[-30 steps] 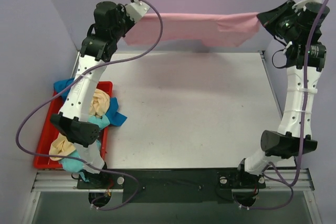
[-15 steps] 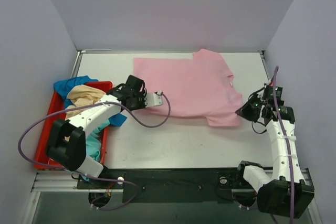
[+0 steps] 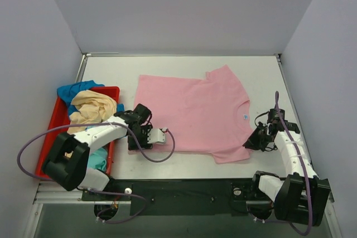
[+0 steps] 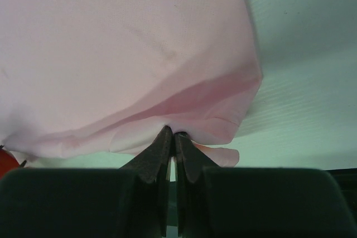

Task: Fold and stack the t-shirts
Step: Flatten out the tshirt, then fold the flattened tshirt in 1/3 of the way

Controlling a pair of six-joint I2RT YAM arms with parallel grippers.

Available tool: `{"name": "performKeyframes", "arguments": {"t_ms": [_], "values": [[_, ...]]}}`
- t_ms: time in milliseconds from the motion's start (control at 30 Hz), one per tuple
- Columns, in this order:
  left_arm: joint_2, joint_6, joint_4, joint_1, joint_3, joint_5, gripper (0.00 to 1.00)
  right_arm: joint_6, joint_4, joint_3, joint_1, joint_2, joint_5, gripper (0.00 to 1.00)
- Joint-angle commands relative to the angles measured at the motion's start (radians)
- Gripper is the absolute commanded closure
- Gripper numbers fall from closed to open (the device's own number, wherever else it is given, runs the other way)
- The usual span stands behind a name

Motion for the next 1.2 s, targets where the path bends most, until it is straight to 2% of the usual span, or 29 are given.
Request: {"name": "performKeyframes", "arguments": {"t_ms": [0, 33, 133, 200, 233, 267, 333, 400, 433, 500, 600, 767, 967, 1033, 1067, 1100, 1167], "values": [[-0.174, 0.017, -0.154, -0.018, 0.009, 0.065, 0.35, 0.005, -0.013, -0.007, -0.006, 0.002, 0.007, 1.0], [-0.216, -0.003, -0.169, -0.022, 0.032, 0.096, 0.33, 0.009, -0.014, -0.006, -0.006, -0.008, 0.013, 1.0], [-0.271, -0.049, -0.27, -0.059, 0.08, 0.174, 0.34, 0.023, -0.016, -0.001, -0.007, -0.02, 0.056, 1.0], [-0.268, -0.083, -0.309, -0.079, 0.094, 0.184, 0.49, 0.026, -0.016, -0.003, -0.006, -0.018, 0.065, 1.0], [-0.268, -0.092, -0.307, -0.087, 0.071, 0.174, 0.61, 0.025, -0.016, -0.004, -0.007, -0.017, 0.064, 1.0], [-0.271, -0.092, -0.292, -0.106, 0.048, 0.139, 0.63, 0.026, -0.014, -0.007, -0.007, -0.015, 0.059, 1.0], [-0.273, -0.092, -0.223, -0.128, -0.036, 0.043, 0.63, 0.025, -0.016, -0.009, -0.007, -0.011, 0.056, 1.0], [-0.259, -0.094, -0.137, -0.13, -0.098, -0.041, 0.58, 0.023, -0.013, -0.006, -0.007, -0.008, 0.056, 1.0], [-0.248, -0.101, -0.092, -0.13, -0.122, -0.062, 0.52, 0.021, -0.014, -0.003, -0.007, -0.008, 0.056, 1.0], [-0.231, -0.101, -0.051, -0.131, -0.138, -0.07, 0.46, 0.02, -0.014, -0.001, -0.009, -0.011, 0.056, 1.0], [-0.208, -0.097, -0.007, -0.131, -0.168, -0.105, 0.41, 0.021, -0.013, -0.003, -0.006, -0.011, 0.051, 1.0], [-0.19, -0.097, 0.097, -0.131, -0.225, -0.16, 0.41, 0.015, -0.011, 0.002, -0.007, -0.02, 0.053, 1.0], [-0.218, -0.109, 0.141, -0.131, -0.257, -0.157, 0.52, 0.009, -0.01, 0.019, -0.01, -0.011, 0.042, 1.0], [-0.237, -0.109, 0.163, -0.131, -0.267, -0.151, 0.62, 0.006, -0.01, 0.019, -0.012, -0.011, 0.039, 1.0], [-0.245, -0.112, 0.17, -0.131, -0.265, -0.145, 0.75, 0.006, -0.01, 0.02, -0.012, -0.012, 0.037, 1.0], [-0.25, -0.121, 0.168, -0.13, -0.259, -0.13, 1.0, 0.006, -0.011, 0.02, -0.013, -0.014, 0.033, 1.0], [-0.253, -0.158, 0.139, -0.13, -0.232, -0.111, 1.0, 0.011, -0.016, 0.019, -0.015, -0.023, 0.021, 1.0]]}}
